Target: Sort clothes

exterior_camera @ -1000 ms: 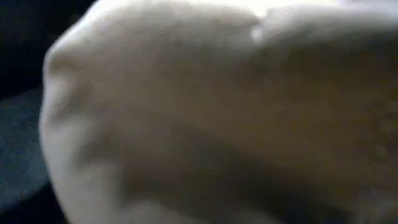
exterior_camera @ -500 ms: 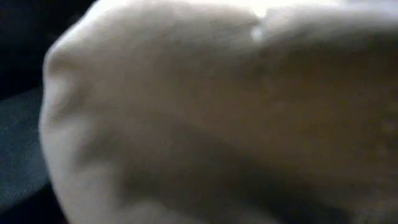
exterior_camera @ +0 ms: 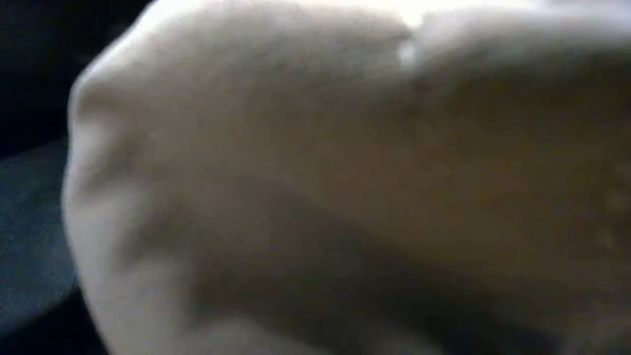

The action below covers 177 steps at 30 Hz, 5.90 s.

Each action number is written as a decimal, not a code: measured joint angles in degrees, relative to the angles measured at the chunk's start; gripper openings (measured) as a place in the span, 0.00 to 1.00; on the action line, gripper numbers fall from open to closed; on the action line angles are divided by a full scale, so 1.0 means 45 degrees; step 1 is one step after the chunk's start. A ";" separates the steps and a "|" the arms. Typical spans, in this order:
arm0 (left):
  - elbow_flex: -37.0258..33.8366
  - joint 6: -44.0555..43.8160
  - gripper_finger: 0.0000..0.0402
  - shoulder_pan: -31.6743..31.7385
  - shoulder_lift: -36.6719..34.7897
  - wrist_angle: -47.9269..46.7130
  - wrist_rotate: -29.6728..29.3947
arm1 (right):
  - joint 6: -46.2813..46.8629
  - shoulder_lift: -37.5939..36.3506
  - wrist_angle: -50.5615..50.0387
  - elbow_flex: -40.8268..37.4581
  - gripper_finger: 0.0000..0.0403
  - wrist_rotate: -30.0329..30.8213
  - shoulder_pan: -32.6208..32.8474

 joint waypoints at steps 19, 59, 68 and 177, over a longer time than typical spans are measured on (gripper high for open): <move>0.0000 0.0001 0.02 0.0000 0.0000 -0.0002 -0.0001 | 0.0002 -0.0002 -0.0003 -0.0002 0.10 0.0004 -0.0002; 0.3423 -1.2354 0.02 -0.0012 0.0252 0.0477 -0.0226 | 0.8986 0.8416 -1.2100 1.4113 0.10 0.7259 0.0078; 0.9099 -1.0609 0.02 -0.0012 0.2400 0.0092 0.2552 | 0.7134 0.9661 -1.2980 1.5778 0.10 0.9302 0.0054; 1.9594 -0.3886 0.02 0.0061 0.8665 -0.7375 -0.4340 | -0.7811 1.9655 0.2999 2.9137 0.02 0.9879 -0.2604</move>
